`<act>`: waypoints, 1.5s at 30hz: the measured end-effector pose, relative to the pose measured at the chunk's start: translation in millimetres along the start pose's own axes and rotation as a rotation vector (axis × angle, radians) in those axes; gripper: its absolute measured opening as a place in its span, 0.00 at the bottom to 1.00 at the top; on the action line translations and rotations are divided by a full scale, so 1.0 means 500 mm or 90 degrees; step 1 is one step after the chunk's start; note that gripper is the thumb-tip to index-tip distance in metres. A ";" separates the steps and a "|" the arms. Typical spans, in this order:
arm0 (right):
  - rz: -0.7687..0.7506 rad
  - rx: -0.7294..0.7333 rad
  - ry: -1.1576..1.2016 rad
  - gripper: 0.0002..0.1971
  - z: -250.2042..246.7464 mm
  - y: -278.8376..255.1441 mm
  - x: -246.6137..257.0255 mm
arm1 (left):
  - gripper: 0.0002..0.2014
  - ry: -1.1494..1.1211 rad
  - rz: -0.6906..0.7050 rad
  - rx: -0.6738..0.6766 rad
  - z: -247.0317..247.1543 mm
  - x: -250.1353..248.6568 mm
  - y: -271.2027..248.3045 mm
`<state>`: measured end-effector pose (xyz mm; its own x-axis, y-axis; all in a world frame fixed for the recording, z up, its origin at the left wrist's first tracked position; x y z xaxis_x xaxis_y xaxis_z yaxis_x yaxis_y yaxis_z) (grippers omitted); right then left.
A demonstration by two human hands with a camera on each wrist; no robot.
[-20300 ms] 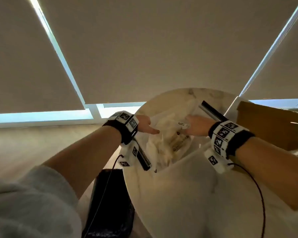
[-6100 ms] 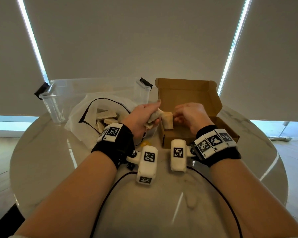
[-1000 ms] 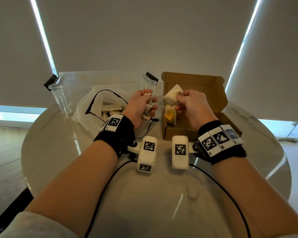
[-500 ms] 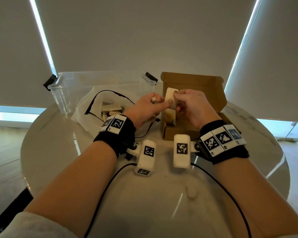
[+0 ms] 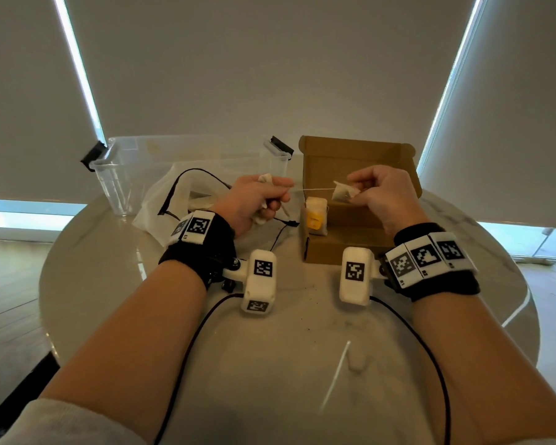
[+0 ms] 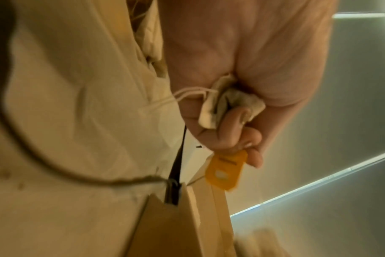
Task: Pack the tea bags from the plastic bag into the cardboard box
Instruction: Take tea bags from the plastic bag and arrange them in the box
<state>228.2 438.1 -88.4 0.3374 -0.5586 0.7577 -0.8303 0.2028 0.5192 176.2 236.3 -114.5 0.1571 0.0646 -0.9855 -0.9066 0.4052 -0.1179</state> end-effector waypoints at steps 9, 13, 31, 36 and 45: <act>-0.052 0.017 -0.074 0.05 0.000 -0.001 0.003 | 0.04 -0.030 -0.119 0.172 0.008 0.009 -0.020; 0.022 0.017 -0.025 0.03 0.004 -0.002 0.000 | 0.06 -0.190 -0.045 0.232 0.008 -0.012 -0.020; 0.072 0.159 0.145 0.03 0.082 -0.033 0.055 | 0.08 0.117 0.080 -0.071 0.034 -0.001 -0.011; 0.256 0.042 0.076 0.08 0.050 -0.010 -0.010 | 0.06 0.233 -0.037 -0.035 0.061 0.033 -0.006; 0.307 0.156 -0.029 0.12 0.121 -0.006 -0.050 | 0.09 0.310 -0.108 -0.016 0.069 0.056 0.003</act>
<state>195.4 402.9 -132.8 -0.1220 -0.4841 0.8665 -0.9671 0.2543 0.0059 192.9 270.1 -138.2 0.1084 -0.4347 -0.8940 -0.8944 0.3500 -0.2787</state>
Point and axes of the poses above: each hand's wrist, its own y-axis towards the middle knuckle, its own z-axis out of the palm, x = y × z, the point moved 5 cm from there along y, towards the middle knuckle, and after that the axes turned 11 degrees about -z, right-handed, at the moved point
